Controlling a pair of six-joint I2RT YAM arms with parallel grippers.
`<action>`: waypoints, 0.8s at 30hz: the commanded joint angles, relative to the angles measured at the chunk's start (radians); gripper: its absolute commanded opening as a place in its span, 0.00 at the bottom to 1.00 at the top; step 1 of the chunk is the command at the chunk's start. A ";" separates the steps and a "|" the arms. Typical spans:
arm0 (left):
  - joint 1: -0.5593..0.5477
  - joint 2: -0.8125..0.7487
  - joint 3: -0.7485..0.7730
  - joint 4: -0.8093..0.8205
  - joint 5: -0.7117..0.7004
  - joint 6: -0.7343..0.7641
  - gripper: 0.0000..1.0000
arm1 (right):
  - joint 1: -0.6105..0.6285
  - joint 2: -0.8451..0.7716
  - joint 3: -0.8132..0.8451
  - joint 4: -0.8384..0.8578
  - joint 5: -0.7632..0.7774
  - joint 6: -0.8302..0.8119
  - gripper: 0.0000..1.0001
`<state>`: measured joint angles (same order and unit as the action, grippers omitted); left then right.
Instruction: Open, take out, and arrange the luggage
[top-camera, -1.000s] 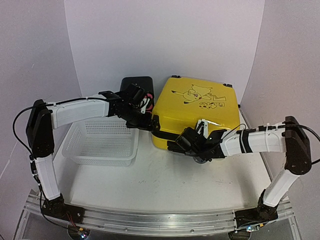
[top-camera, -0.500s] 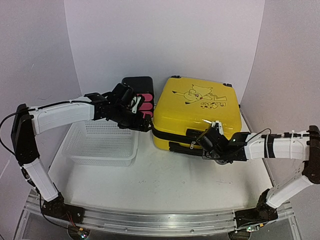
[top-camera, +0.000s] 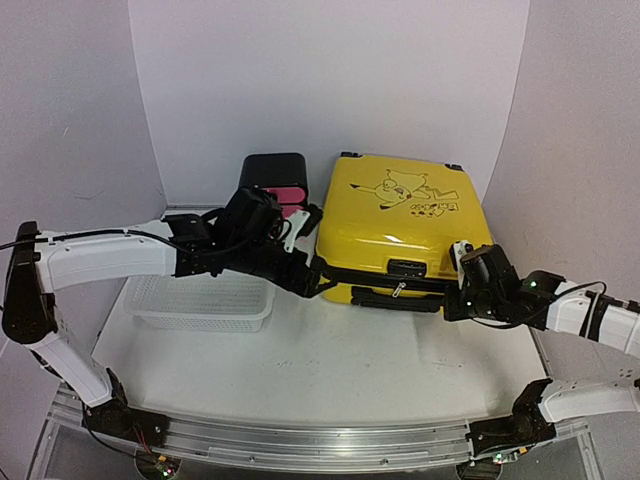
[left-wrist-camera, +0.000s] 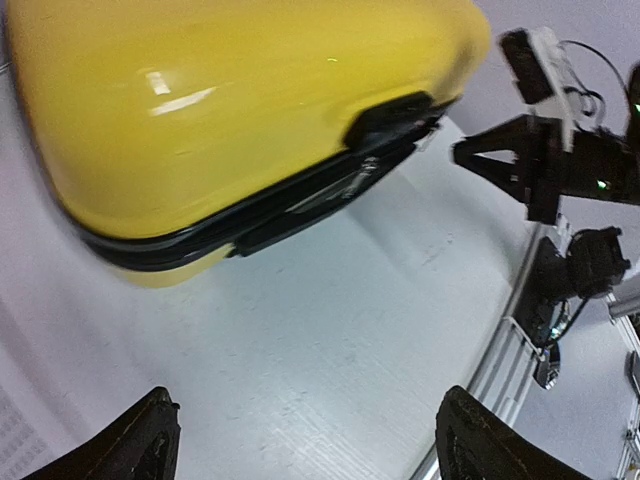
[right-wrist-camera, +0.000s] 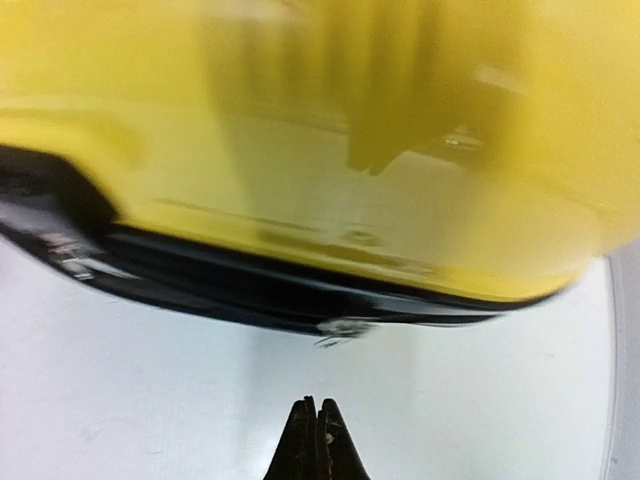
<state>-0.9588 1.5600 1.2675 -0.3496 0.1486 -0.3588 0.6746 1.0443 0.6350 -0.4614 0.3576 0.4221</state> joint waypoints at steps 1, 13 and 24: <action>-0.126 0.054 0.003 0.187 -0.028 0.133 0.89 | 0.002 0.012 0.001 0.146 -0.234 -0.132 0.00; -0.234 0.395 0.009 0.668 -0.243 0.816 0.83 | 0.001 -0.040 0.082 -0.113 0.029 0.053 0.21; -0.235 0.599 0.127 0.820 -0.277 1.128 0.74 | -0.015 -0.221 0.022 -0.194 0.068 0.060 0.23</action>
<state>-1.1942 2.1277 1.3094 0.3622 -0.1074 0.6399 0.6662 0.8841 0.6708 -0.6266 0.3843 0.4667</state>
